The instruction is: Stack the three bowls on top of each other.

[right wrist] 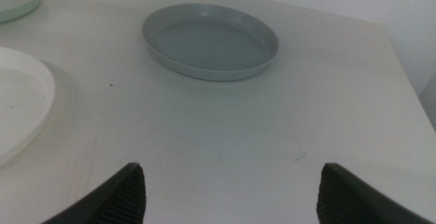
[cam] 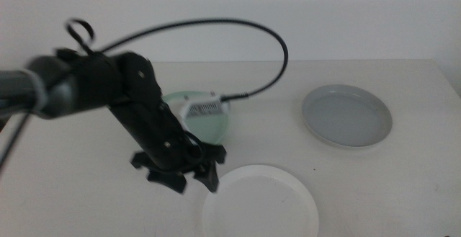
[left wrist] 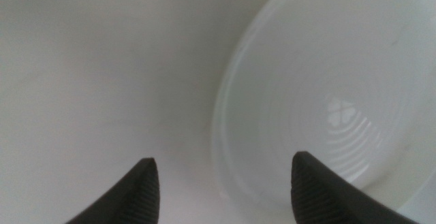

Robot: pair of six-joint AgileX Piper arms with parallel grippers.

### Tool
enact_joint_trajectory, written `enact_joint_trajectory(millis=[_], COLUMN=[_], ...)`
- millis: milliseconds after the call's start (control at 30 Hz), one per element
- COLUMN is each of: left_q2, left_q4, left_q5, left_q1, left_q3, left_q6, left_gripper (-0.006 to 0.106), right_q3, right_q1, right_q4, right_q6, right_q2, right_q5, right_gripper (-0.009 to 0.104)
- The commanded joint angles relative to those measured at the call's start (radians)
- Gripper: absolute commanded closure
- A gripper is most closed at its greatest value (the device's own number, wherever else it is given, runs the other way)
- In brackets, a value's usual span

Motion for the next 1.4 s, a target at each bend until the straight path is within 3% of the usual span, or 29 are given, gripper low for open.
enact_joint_trajectory(millis=[0, 167, 300, 333, 600, 900, 1133, 1300, 1367], left_q2=[-0.123, -0.260, -0.301, -0.301, -0.218, 0.036, 0.178, 0.238, 0.253], left_q4=[0.070, 0.316, 0.460, 0.472, 0.480, 0.581, 0.545, 0.497, 0.474], left_q5=[0.012, -0.039, -0.097, -0.117, -0.291, -0.221, -0.230, -0.242, -0.241], left_q1=[-0.002, 0.030, 0.101, 0.124, 0.242, 0.242, 0.242, 0.242, 0.242], left_q3=[-0.029, -0.029, -0.029, -0.029, -0.066, -0.291, -0.353, -0.356, -0.356], left_q6=[-0.076, -0.221, -0.267, -0.265, -0.206, -0.198, -0.198, -0.198, -0.198], left_gripper=[0.035, 0.026, -0.004, -0.005, -0.005, -0.005, -0.004, 0.007, 0.018], right_q3=[-0.005, -0.005, -0.005, -0.005, -0.005, -0.005, -0.005, -0.005, -0.005], right_q1=[-0.006, -0.006, -0.006, -0.006, -0.006, -0.006, -0.006, -0.006, -0.006], right_q4=[-0.002, -0.002, -0.002, -0.002, -0.002, -0.002, -0.002, -0.002, -0.002], right_q6=[-0.010, -0.010, -0.010, -0.010, -0.010, -0.010, -0.010, -0.010, -0.010], right_q2=[-0.026, -0.026, -0.026, -0.026, -0.026, -0.026, -0.026, -0.026, -0.026], right_q5=[-0.060, -0.060, -0.060, -0.060, -0.060, -0.060, -0.060, -0.060, -0.060], right_gripper=[0.031, 0.031, 0.031, 0.031, 0.031, 0.031, 0.031, 0.031, 0.031])
